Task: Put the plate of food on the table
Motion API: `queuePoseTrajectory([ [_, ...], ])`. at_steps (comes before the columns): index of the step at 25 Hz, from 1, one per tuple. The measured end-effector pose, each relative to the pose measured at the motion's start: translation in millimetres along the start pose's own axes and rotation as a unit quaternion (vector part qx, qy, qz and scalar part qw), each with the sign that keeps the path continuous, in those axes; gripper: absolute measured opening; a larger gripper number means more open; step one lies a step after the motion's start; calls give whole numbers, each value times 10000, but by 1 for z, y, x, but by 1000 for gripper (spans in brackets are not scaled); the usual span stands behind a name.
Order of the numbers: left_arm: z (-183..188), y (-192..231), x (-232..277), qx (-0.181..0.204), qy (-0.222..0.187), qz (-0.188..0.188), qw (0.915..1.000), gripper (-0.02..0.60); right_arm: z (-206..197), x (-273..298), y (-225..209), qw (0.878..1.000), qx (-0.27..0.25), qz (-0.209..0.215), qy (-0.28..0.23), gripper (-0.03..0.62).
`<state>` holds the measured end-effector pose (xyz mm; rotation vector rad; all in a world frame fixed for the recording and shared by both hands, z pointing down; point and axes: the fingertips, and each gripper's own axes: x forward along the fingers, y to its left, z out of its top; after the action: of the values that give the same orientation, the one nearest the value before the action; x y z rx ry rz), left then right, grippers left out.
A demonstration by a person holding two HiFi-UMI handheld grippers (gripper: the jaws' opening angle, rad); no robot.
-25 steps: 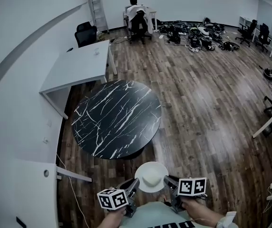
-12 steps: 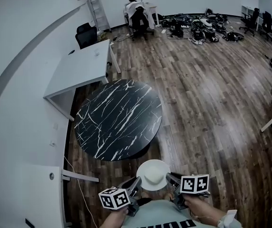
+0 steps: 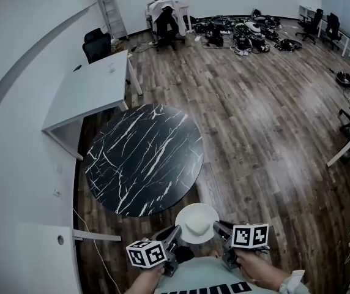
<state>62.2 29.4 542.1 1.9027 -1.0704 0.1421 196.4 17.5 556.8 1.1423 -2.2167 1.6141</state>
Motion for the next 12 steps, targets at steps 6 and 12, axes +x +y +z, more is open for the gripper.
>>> queuePoseTrajectory([
  [6, 43, 26, 4, 52, -12, -217, 9997, 35, 23, 34, 19, 9997, -2, -188, -125, 51],
  [12, 75, 64, 0, -40, -26, -371, 9993, 35, 41, 74, 45, 9991, -119, -354, -186, 51],
])
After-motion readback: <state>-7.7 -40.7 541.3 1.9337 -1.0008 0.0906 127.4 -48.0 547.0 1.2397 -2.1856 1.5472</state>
